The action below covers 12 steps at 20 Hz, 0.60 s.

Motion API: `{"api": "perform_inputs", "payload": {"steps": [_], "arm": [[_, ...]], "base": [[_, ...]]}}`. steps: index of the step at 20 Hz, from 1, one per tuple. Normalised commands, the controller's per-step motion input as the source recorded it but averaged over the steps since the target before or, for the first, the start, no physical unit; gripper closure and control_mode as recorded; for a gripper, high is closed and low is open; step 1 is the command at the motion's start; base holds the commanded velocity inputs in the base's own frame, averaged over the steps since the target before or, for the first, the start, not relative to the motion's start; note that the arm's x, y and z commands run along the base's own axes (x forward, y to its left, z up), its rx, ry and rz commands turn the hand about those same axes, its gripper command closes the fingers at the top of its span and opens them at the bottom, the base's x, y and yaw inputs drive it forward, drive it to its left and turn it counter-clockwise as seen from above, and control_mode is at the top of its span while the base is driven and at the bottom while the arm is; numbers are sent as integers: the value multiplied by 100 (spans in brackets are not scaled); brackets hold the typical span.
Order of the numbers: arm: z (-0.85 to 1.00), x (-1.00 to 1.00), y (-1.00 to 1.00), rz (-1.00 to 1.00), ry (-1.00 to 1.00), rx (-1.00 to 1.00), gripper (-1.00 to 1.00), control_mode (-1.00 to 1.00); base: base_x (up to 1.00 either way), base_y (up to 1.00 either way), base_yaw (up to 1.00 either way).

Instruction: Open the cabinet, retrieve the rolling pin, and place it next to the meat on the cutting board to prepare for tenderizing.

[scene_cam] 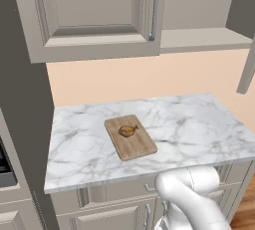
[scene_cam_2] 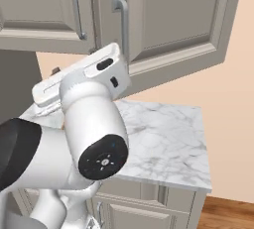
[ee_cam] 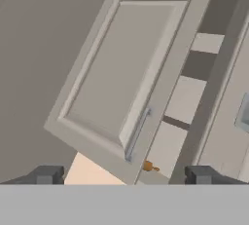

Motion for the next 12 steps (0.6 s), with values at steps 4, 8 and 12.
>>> {"api": "perform_inputs", "payload": {"steps": [4,8,12], "arm": [[0,-7,100,-21,-2,-18,-100,-100],[-4,4,98,-25,0,-22,-100,-100],[-17,39,74,-31,0,-28,-100,-100]], "base": [[0,0,0],[0,0,0],[0,0,0]]}}
